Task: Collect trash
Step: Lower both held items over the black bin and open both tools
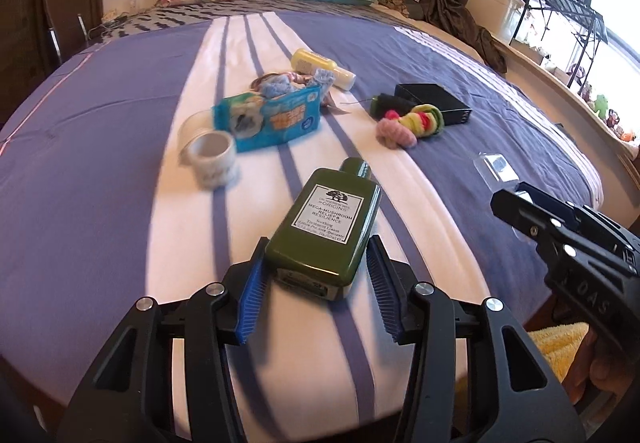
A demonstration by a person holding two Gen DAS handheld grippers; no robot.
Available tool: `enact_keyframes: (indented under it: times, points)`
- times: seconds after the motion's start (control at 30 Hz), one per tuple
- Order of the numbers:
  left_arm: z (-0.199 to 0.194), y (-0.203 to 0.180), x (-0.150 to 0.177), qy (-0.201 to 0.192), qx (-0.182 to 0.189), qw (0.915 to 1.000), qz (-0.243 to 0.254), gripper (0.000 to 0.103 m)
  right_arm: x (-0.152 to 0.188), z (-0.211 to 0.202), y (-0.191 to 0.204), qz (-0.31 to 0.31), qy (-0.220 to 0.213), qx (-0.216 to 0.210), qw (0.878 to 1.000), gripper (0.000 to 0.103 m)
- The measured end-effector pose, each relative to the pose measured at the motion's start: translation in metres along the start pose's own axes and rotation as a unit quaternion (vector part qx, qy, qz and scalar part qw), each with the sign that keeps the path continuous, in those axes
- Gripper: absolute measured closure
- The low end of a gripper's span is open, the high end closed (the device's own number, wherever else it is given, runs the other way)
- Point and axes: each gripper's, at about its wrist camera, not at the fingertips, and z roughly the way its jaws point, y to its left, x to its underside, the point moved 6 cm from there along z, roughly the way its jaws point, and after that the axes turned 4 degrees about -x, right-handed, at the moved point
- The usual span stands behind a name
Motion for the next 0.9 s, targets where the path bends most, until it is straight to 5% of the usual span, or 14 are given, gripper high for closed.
enact_keyframes:
  times: [0.53, 0.9]
  points:
    - [-0.110, -0.001, 0.044, -0.064, -0.032, 0.9974, -0.005, 0.057, 0.032, -0.086, 0.033, -0.027, -0.037, -0.031, 0.998, 0.069]
    - [-0.104, 0.004, 0.113, -0.018, -0.042, 0.9989, -0.008, 0.057, 0.082, -0.081, 0.041, -0.046, 0.014, -0.046, 0.998, 0.069]
